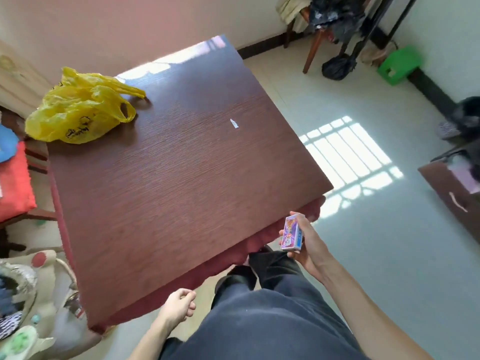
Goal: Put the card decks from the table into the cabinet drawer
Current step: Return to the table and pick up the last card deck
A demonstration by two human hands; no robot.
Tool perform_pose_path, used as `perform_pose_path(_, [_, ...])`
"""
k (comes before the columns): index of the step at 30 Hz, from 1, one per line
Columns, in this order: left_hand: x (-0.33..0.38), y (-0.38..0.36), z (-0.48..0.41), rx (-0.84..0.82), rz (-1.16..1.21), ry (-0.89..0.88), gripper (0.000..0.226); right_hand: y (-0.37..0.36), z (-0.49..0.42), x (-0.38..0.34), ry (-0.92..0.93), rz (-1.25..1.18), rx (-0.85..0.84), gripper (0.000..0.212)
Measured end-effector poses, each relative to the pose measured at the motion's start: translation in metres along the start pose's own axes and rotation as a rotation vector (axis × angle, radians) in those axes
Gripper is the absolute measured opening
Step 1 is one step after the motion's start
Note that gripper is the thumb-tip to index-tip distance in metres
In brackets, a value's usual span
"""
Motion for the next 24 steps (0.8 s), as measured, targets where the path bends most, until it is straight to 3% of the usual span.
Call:
perform_pose_path(8, [0.052,-0.054,-0.005,-0.147,-0.508,-0.121,0.022,0.109,0.088,0.092,0.066,-0.287,0.398,0.056])
perform_pose_path(11, [0.091,-0.097,-0.007,-0.195,-0.678,-0.202,0.023,0.146,0.121,0.127,0.071,-0.386,0.557,0.071])
perform_pose_path(16, [0.160,-0.186,0.006,-0.274,-0.928,-0.350,0.021,0.192,0.161,0.164,0.040,-0.530,0.714,0.077])
perform_pose_path(24, [0.237,-0.330,0.040,-0.301,-1.095,-0.430,0.021,0.293,0.188,0.179,0.079,-0.832,0.830,0.046])
Point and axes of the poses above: each hand's wrist, its own z-axis away from the middle knuckle, its own y-axis out of the back of the hand, x = y × z, the point moved 3 cm from there along -z, towards the middle knuckle, and after that the axes turned 3 degrees about y, right-handed, at the moved point
